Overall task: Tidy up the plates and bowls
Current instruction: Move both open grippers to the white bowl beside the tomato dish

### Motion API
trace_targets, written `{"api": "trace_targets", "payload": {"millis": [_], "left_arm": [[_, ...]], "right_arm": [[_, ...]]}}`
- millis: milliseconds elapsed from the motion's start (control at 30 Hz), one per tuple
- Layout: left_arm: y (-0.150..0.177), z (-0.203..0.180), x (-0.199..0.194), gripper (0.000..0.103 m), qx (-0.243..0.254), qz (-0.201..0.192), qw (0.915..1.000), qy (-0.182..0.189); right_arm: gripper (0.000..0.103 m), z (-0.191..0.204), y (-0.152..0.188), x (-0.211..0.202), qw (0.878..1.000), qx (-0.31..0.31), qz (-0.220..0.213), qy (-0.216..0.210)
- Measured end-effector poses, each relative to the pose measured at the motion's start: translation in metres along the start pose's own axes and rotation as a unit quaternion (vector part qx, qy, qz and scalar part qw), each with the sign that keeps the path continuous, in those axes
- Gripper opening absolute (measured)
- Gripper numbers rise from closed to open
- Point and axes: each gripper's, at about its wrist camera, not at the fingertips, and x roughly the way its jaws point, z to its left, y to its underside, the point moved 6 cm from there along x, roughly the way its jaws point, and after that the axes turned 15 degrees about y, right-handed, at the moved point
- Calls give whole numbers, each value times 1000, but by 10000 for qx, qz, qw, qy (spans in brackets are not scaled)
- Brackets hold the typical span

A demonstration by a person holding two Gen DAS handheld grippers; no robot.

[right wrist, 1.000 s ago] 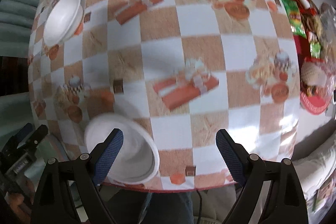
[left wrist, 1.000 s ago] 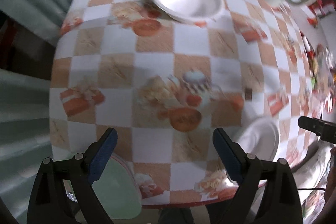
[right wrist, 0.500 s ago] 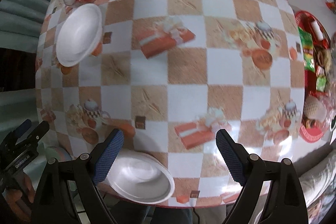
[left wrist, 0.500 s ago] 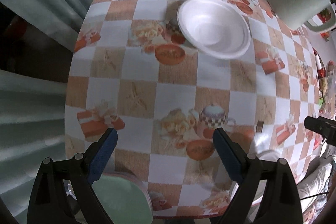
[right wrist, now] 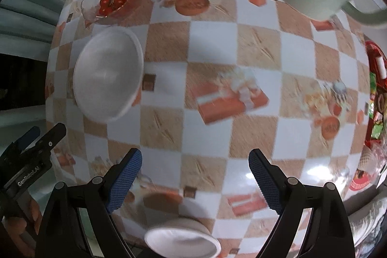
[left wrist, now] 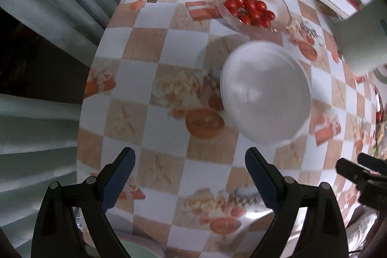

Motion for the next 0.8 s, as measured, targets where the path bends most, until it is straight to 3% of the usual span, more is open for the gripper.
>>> {"api": "trace_targets", "payload": {"millis": [433, 800], "left_arm": [[-44, -5, 31, 94, 208, 14, 9997, -153], [-61, -1, 51, 94, 259, 70, 9995, -176]], "right_arm": [[91, 36, -52, 17, 9996, 134, -16, -231], [91, 49, -67, 36, 9994, 161, 21, -290]]}}
